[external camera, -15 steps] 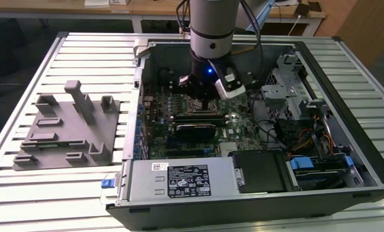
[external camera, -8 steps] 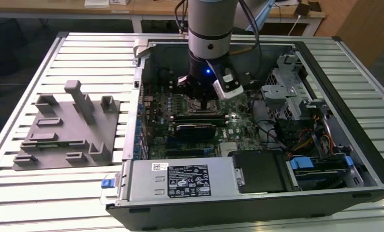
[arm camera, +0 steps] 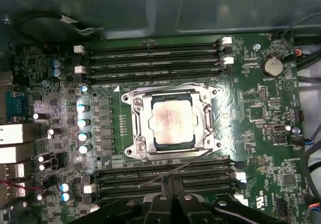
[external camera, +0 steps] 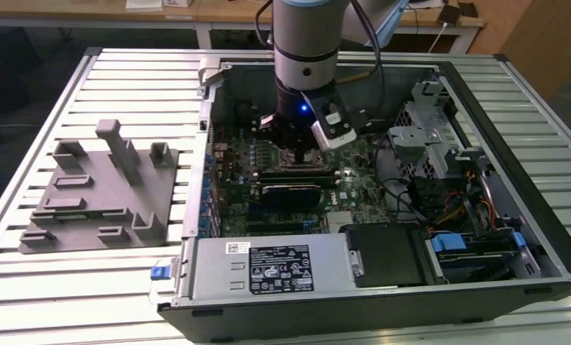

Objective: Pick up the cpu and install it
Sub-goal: 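Install the second cpu locking lever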

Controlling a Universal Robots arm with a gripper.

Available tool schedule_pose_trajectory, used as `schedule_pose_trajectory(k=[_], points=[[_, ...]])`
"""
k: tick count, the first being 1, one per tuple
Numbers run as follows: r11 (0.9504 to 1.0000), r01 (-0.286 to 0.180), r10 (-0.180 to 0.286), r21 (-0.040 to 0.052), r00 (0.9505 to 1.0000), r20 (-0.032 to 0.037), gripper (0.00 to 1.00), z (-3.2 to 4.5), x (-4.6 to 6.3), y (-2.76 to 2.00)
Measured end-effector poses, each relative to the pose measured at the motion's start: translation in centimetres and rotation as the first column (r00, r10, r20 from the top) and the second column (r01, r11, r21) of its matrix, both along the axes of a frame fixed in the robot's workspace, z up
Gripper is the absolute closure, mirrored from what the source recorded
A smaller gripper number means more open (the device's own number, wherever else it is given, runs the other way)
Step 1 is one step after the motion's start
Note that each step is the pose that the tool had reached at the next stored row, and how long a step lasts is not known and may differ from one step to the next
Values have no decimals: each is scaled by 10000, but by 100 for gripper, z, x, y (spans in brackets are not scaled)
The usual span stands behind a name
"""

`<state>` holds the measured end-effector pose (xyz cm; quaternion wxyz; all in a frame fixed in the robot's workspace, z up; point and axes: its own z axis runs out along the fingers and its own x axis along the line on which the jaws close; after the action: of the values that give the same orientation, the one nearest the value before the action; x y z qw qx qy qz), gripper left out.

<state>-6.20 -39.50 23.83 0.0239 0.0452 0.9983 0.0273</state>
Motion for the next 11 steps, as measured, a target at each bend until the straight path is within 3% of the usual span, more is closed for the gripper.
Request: schedule_pose_trajectory(k=[5, 11], points=[[10000, -1, 1, 20, 10000, 4, 89, -9, -14, 1], [9999, 0, -1, 110, 10000, 17, 89, -28, -39, 2]])
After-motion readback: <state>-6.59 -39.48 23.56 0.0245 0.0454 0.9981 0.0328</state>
